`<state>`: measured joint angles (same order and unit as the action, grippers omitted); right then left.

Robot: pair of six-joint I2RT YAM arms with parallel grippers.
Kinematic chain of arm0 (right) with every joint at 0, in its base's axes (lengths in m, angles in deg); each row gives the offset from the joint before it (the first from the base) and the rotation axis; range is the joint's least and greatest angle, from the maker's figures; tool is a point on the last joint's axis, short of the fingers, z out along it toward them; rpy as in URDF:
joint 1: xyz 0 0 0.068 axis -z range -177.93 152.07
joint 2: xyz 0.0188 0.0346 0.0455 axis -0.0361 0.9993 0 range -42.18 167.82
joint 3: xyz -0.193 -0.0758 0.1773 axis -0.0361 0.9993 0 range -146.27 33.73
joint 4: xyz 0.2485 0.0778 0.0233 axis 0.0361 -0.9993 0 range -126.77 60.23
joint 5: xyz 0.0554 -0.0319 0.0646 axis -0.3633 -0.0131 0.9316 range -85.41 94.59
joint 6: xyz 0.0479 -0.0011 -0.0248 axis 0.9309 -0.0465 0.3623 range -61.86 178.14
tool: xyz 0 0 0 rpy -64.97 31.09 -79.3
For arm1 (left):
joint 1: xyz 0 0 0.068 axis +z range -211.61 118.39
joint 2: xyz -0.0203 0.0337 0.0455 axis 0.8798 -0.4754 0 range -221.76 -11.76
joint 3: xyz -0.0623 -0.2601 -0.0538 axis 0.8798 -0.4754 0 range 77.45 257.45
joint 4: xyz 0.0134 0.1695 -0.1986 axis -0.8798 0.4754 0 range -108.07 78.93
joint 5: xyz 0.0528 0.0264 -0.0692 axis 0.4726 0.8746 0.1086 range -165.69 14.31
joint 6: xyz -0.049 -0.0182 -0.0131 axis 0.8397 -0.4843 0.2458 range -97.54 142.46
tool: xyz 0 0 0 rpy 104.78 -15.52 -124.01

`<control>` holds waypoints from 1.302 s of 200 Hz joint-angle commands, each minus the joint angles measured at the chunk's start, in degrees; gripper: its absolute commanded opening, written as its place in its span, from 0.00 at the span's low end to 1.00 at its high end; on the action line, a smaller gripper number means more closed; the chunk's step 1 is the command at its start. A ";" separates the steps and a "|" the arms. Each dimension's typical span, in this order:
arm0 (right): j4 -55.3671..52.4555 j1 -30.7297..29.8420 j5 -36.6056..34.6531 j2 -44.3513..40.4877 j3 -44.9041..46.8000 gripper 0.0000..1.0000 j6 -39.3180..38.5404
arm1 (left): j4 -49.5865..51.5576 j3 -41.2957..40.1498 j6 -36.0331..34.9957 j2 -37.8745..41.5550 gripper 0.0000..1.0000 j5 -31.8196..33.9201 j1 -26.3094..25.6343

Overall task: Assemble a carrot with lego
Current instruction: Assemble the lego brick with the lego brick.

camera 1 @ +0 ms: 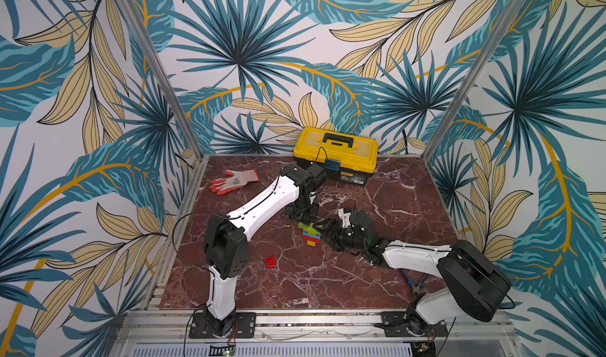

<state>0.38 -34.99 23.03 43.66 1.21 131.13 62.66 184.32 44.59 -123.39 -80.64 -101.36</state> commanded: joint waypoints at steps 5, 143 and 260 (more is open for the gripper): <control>-7.47 0.43 -1.15 2.22 2.54 0.76 -1.05 | 2.03 -3.69 1.06 -5.68 0.24 -0.40 -1.56; -5.72 0.67 1.86 5.80 1.79 0.75 -2.43 | 6.90 -0.09 5.31 -9.74 0.23 1.07 -3.41; -5.28 1.09 2.57 6.18 2.72 0.75 -2.23 | 6.57 1.59 8.10 -9.54 0.23 -1.26 -3.23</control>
<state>3.57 -33.55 26.59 45.76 1.23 128.46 68.49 189.74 51.63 -127.11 -76.38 -103.28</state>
